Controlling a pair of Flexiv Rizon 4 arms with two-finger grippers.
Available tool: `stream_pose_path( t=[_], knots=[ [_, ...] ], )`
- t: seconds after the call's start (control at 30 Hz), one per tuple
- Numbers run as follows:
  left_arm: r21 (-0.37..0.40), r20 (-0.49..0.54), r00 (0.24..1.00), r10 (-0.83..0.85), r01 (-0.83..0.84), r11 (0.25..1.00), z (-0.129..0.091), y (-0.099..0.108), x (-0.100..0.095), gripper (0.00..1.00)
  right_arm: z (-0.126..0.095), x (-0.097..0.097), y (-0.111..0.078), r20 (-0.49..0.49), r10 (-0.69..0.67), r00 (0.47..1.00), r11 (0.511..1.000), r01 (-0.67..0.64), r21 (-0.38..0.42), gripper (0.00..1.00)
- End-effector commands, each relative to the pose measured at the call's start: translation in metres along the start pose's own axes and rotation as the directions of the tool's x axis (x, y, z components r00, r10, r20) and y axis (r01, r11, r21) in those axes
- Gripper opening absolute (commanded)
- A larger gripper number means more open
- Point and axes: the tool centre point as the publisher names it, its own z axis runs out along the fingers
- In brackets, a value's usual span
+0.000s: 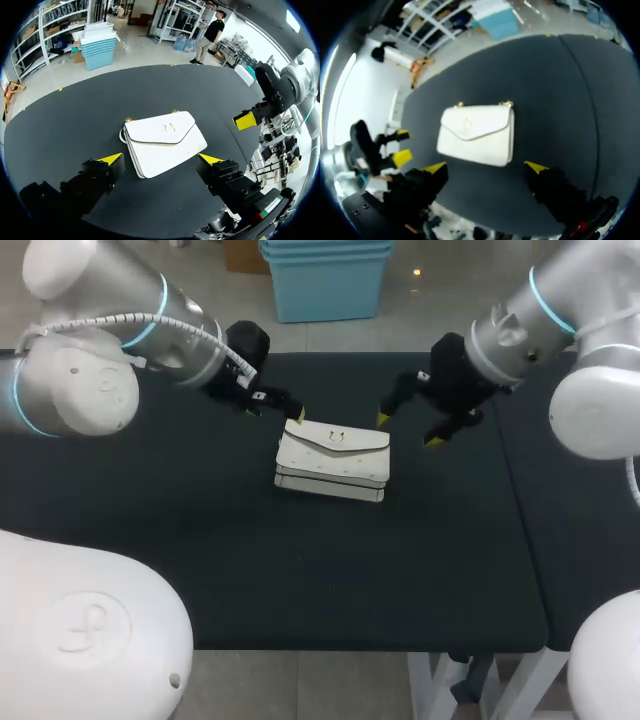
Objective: Pick up the bag, open it, inspect its contents, close it, and place it on the opposite side
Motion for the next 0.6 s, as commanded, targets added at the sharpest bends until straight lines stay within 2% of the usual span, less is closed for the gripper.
stream_pose_path(
  t=[0.03, 0.2, 0.4, 0.6],
  knots=[
    [-0.036, -0.126, 0.953, -0.275, 0.273, 0.961, 0.020, -0.002, -0.016, 1.00, 0.013, -0.010, 0.004, -0.053, 0.061, 0.997, 0.998, -0.061, 0.006, 1.00],
    [-0.080, -0.230, 0.897, -0.377, 0.369, 0.926, 0.031, 0.002, -0.023, 1.00, 0.028, -0.011, 0.011, -0.063, 0.117, 0.991, 0.992, -0.114, 0.049, 1.00],
    [-0.096, -0.284, 0.850, -0.444, 0.435, 0.895, 0.042, -0.001, -0.029, 1.00, 0.045, -0.014, 0.019, -0.080, 0.145, 0.986, 0.988, -0.140, 0.058, 1.00],
    [-0.129, -0.323, 0.832, -0.451, 0.434, 0.892, 0.055, -0.002, -0.030, 1.00, 0.060, -0.023, 0.027, -0.128, 0.194, 0.973, 0.980, -0.186, 0.067, 1.00]
  ],
)
